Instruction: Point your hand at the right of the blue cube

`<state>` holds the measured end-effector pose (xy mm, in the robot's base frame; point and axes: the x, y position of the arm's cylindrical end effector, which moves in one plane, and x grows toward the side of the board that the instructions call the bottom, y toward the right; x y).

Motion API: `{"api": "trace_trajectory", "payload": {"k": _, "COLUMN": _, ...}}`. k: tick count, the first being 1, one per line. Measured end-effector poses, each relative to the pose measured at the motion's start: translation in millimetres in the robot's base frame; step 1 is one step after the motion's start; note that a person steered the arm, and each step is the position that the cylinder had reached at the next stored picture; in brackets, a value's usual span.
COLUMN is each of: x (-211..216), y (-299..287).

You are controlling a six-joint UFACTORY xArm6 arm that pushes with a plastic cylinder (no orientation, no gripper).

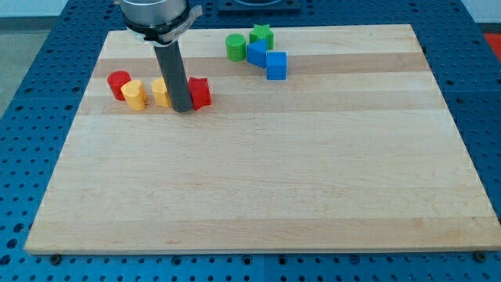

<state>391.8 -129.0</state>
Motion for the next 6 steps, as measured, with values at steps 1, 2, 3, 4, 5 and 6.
{"api": "trace_trajectory", "payload": {"k": 1, "x": 38.5, "y": 9.1}}
{"api": "trace_trajectory", "payload": {"k": 2, "x": 49.2, "y": 90.9}}
{"api": "trace_trajectory", "payload": {"k": 3, "x": 41.6, "y": 163.9}}
{"api": "trace_trajectory", "payload": {"k": 4, "x": 19.1, "y": 183.4}}
{"api": "trace_trajectory", "payload": {"k": 5, "x": -1.5, "y": 177.5}}
{"api": "trace_trajectory", "payload": {"k": 6, "x": -13.9, "y": 222.5}}
